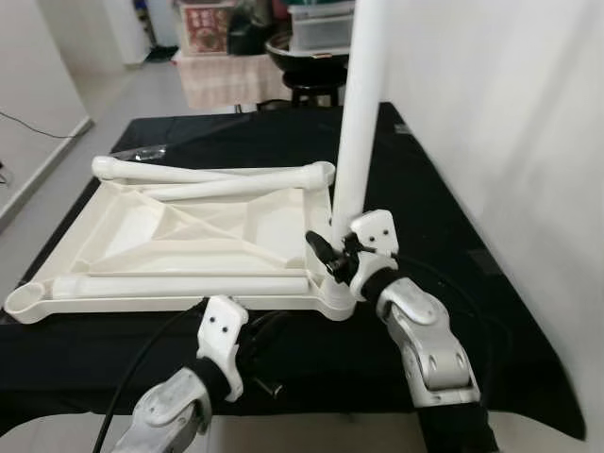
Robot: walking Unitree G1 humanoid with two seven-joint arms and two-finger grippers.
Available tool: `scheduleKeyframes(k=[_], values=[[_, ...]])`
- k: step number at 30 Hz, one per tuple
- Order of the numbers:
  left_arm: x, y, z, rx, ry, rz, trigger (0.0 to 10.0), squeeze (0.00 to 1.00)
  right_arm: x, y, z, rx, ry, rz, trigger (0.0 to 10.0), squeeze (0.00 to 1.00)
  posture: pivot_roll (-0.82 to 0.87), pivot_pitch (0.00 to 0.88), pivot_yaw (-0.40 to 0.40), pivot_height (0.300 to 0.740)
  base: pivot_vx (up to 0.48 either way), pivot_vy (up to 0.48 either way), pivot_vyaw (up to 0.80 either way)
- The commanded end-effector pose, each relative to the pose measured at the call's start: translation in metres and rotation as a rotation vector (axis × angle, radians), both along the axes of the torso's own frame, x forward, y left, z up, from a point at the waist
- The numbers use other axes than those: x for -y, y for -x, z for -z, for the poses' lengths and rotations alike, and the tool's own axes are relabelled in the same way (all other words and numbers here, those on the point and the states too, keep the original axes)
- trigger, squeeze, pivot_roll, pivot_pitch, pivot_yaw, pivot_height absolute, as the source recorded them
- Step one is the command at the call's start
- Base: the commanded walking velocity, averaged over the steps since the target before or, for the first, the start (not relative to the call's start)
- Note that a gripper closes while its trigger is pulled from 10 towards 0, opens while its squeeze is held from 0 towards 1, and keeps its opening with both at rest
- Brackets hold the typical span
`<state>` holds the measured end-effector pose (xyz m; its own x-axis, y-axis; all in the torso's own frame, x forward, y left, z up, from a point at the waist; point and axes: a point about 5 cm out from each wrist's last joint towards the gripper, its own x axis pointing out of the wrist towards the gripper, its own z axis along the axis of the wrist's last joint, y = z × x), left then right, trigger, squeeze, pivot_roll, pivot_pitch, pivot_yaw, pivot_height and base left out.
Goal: Building children table
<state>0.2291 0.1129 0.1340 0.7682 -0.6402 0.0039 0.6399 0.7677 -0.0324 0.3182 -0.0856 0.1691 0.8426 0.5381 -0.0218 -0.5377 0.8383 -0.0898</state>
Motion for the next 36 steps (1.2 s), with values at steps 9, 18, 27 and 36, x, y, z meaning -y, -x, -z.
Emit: scheduleKeyframes(k=[9, 18, 27, 36], values=[[0.000, -0.002, 0.004, -0.002, -0.010, -0.010, 10.0, 0.00, -0.013, -0.009, -0.001, -0.097, -0.092, -0.237, 10.0, 0.79, 0.04, 0.068, -0.009, 0.740, 0.000, 0.000, 0.00], [0.002, -0.001, 0.003, 0.032, -0.039, -0.017, 10.0, 0.00, 0.011, -0.031, -0.022, -0.059, 0.020, -0.642, 10.0, 0.00, 0.07, 0.068, -0.016, 0.740, 0.000, 0.000, 0.00], [0.006, 0.014, -0.002, 0.075, -0.053, -0.008, 10.0, 0.00, 0.026, -0.057, -0.034, -0.097, 0.036, -0.627, 1.8, 0.00, 0.09, 0.080, -0.010, 0.740, 0.000, 0.000, 0.00], [0.004, 0.017, -0.003, 0.103, -0.051, -0.038, 10.0, 0.00, 0.040, -0.056, -0.028, -0.123, 0.047, -0.665, 0.0, 0.00, 0.07, 0.086, -0.013, 0.740, 0.000, 0.000, 0.00]])
